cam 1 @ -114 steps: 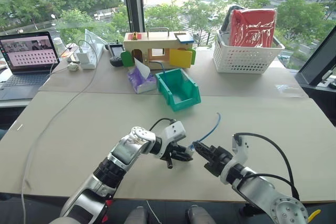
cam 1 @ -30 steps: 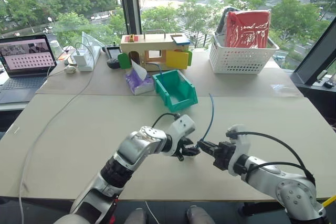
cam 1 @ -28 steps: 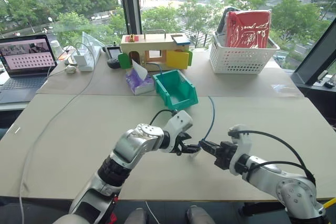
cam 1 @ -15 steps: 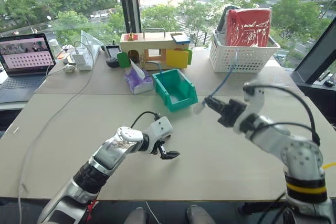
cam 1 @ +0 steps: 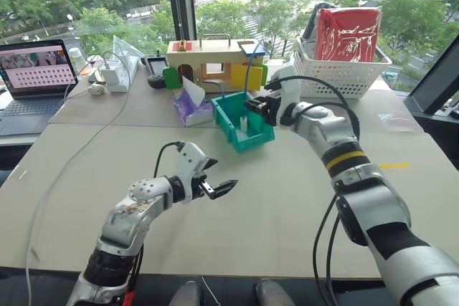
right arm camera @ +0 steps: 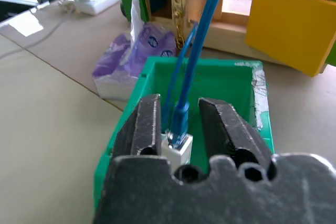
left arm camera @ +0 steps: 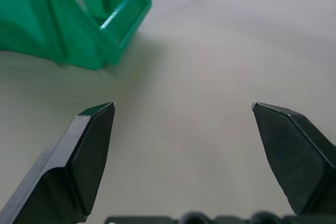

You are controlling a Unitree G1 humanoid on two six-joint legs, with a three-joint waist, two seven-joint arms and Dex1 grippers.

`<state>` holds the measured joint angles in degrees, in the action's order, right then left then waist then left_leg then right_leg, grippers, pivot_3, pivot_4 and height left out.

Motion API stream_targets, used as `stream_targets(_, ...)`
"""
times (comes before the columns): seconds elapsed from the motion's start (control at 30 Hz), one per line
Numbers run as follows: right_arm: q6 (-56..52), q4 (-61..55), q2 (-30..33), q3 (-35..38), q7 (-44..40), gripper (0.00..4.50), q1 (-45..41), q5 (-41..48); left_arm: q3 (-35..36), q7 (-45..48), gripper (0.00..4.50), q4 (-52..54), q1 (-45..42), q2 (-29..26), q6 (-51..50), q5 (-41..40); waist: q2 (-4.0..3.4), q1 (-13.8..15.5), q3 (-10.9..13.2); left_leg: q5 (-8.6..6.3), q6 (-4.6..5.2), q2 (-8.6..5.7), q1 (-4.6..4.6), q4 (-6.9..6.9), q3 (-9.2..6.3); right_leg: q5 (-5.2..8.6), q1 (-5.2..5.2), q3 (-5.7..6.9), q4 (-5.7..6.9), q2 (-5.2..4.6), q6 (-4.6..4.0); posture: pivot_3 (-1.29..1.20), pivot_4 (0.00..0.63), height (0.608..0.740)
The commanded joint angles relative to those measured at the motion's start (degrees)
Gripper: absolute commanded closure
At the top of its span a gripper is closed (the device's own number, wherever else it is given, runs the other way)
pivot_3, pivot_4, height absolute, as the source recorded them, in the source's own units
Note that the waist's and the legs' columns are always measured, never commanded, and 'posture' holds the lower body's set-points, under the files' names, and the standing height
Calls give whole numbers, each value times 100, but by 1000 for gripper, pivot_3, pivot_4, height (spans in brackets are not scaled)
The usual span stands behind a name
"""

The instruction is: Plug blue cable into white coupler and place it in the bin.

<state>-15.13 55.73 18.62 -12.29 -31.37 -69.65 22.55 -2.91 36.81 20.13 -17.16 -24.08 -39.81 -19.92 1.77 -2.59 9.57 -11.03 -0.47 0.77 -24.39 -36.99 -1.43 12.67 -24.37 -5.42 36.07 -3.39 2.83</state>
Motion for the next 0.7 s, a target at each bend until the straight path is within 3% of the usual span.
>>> stream_targets(0.03,554,517,-69,392,-343,1328,-473,-318,351,-75,0,521,249,-133,227,-123,-1,-8,1,0,0,0,0,-1,-1,0,0,1,1,0,0,0,150,729)
stream_targets(0.17,451,317,90,767,-742,83,-606,-323,544,-70,0,621,375,-154,461,-183,-3,-21,2,0,-1,1,6,0,0,-2,0,1,6,1,-3,0,150,729)
stream_targets(0.3,-174,-1003,526,1098,-1187,83,-120,-101,802,36,0,567,346,-157,805,-332,-4,7,3,0,-1,2,7,0,-3,-2,4,5,6,1,-3,0,150,729)
stream_targets(0.43,-927,-3735,1285,1463,-1683,83,1533,425,1051,270,0,249,253,-329,1080,-458,-3,91,2,0,-2,0,4,0,-17,-2,13,23,-3,-2,-3,0,150,729)
stream_targets(0.6,-1376,-6333,1818,2439,-1310,83,4015,875,934,639,0,-531,36,-660,1327,-302,-5,94,3,-2,-4,1,4,0,-8,0,9,18,1,-3,-2,0,150,729)
stream_targets(0.7,-1557,-7345,1501,3035,-619,83,5220,1158,881,587,0,-1195,-294,-560,1458,-228,-5,45,2,-2,-4,2,18,-2,2,1,15,9,5,-1,-1,0,150,729)
